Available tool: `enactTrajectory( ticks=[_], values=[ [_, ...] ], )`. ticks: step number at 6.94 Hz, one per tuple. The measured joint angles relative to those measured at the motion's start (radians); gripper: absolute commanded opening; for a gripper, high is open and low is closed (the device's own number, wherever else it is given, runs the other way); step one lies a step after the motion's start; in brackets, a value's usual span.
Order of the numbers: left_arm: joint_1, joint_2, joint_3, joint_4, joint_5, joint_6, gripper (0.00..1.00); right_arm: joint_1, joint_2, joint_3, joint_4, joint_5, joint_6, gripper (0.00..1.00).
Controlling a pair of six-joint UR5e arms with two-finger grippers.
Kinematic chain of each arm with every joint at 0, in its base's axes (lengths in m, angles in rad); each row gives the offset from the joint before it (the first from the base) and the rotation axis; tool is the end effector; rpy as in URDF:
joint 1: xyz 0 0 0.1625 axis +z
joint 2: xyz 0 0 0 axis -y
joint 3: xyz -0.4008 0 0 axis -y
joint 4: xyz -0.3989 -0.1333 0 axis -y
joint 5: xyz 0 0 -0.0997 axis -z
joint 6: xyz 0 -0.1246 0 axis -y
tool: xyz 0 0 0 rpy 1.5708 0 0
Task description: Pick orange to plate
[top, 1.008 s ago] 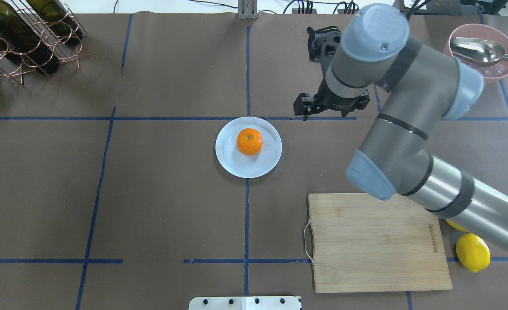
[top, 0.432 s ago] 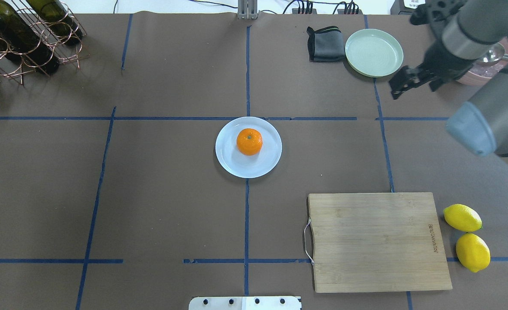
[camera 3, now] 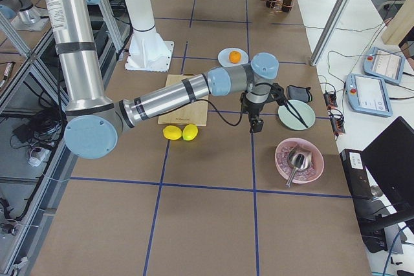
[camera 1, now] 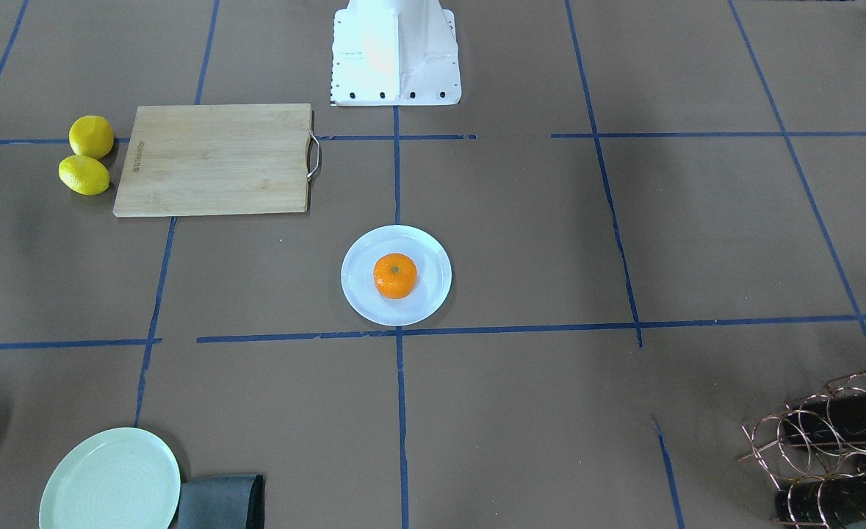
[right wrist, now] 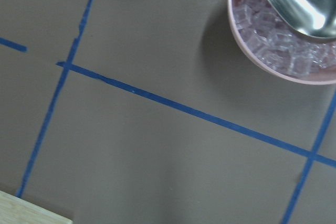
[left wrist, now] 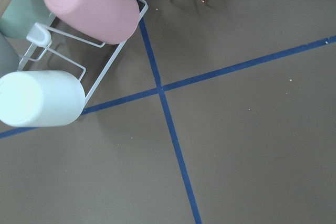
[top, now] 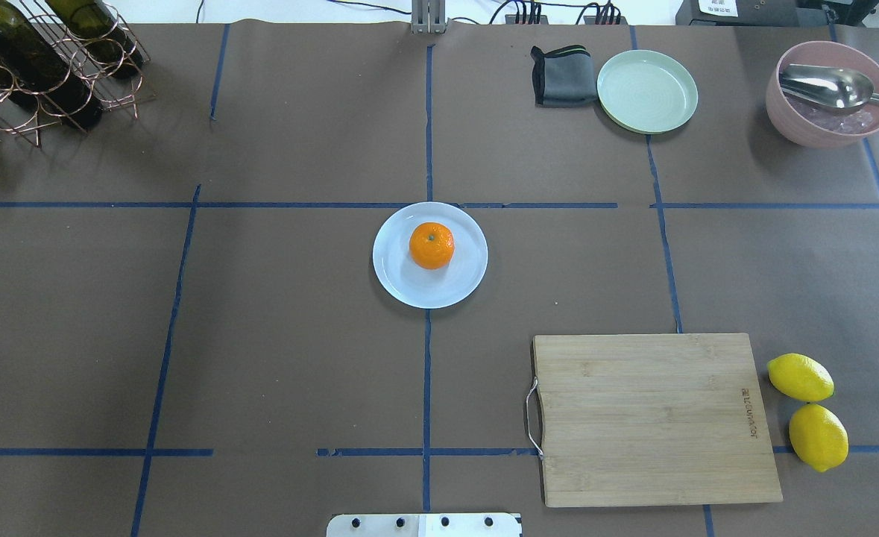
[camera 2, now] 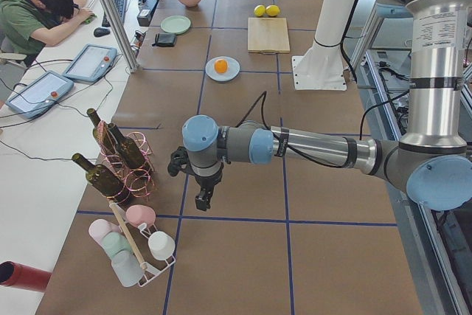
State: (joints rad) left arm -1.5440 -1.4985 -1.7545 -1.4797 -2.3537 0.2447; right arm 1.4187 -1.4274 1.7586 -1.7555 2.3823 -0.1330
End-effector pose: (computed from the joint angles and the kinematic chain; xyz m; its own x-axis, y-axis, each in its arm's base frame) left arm -0.0328 -0.4700 0.6042 0.6806 0.2744 -0.6793 -0.1976 0.9616 0.1906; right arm -0.0402 -0.5459 0.4998 0.6387 -0.3368 0.6919 0.2367 0.9415 0.2398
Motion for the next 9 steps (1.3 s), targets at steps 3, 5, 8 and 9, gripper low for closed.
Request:
enactTrajectory(
  ticks=[3, 5, 8, 9],
  values=[
    [-0.006, 0.017, 0.016, -0.003, -0.014, 0.019, 1.00, 0.127, -0.033, -0.123, 0.005, 0.031, -0.113, 1.00],
    [-0.005, 0.018, 0.020, -0.002, -0.015, 0.014, 1.00, 0.138, -0.098, -0.147, 0.035, 0.014, -0.101, 1.00],
    [-0.006, 0.018, 0.026, -0.002, -0.015, 0.012, 1.00, 0.145, -0.203, -0.155, 0.251, 0.010, 0.086, 1.00],
    [-0.006, 0.017, 0.027, -0.001, -0.014, 0.009, 1.00, 0.146, -0.215, -0.157, 0.310, 0.008, 0.162, 1.00]
  ],
)
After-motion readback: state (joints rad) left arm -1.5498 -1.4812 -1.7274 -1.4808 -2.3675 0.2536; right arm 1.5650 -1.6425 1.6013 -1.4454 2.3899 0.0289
